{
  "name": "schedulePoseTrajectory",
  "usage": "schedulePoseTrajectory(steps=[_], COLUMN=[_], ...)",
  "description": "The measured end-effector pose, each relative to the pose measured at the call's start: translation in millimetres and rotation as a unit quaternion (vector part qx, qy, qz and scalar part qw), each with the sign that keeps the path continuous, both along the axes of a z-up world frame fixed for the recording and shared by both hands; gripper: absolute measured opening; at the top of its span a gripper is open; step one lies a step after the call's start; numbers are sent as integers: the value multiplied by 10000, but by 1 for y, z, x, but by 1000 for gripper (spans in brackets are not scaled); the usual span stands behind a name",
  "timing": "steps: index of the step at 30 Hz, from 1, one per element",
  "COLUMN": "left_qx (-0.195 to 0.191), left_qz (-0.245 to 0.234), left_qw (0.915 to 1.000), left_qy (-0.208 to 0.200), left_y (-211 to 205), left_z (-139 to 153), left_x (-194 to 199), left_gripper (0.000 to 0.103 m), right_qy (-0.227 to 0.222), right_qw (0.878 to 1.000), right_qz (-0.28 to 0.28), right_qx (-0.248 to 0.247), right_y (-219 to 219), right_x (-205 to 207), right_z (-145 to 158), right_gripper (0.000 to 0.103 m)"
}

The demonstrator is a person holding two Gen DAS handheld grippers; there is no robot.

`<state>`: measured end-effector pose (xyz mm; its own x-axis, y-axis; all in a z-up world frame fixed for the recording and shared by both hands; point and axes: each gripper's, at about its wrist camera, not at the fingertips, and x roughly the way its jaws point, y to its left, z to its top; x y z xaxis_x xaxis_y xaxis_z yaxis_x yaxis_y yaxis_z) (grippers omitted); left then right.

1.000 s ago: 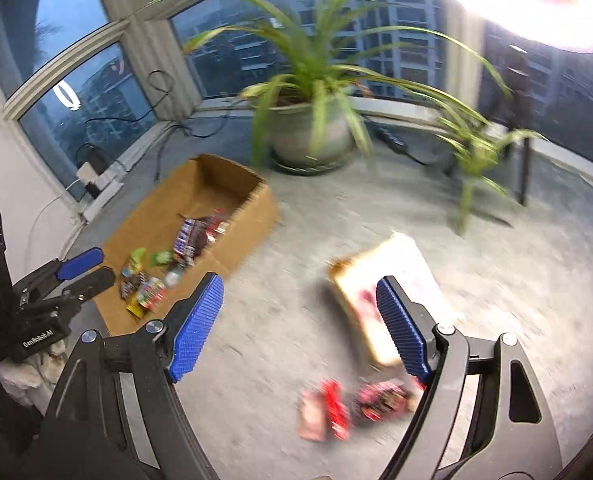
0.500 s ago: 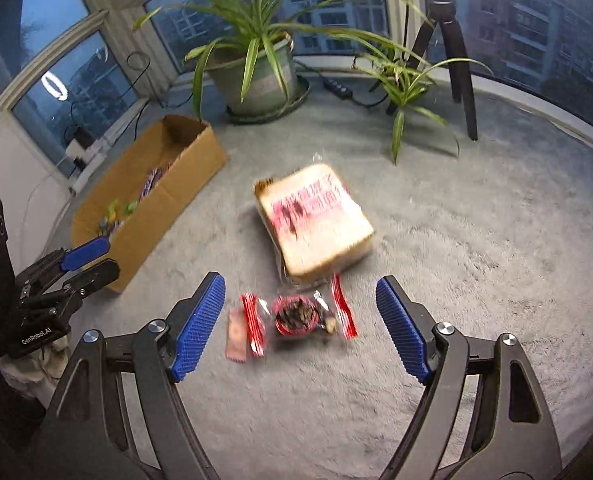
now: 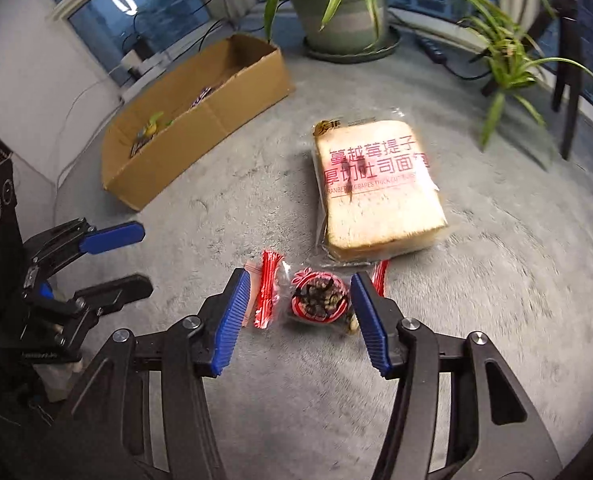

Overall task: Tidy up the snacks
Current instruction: 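Move the left tool over the pink packet while the right tool moves over the red pastry bag, then grasp the pink packet with the left tool while the right tool grasps the red pastry bag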

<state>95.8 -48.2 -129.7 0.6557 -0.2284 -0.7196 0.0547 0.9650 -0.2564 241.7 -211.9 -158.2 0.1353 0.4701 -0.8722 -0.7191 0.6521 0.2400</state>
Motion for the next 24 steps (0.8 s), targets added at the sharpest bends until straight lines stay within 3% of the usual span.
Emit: schedulePoseTrajectory(steps=[6, 15, 24], left_qx=[-56, -32, -9], left_qz=[249, 391, 433], left_qw=[9996, 9989, 9986], left_qy=[145, 250, 319], left_y=[-6, -15, -21], left_z=[-8, -12, -14], left_x=[-5, -3, -2], left_gripper=[55, 55, 55], right_qy=[574, 1104, 1215], right_qw=[9968, 9895, 9837], right_qz=[517, 790, 1322], right_qx=[212, 506, -66], right_y=[10, 19, 17], right_x=[19, 44, 36], right_z=[-15, -30, -38], right_gripper=[55, 55, 55])
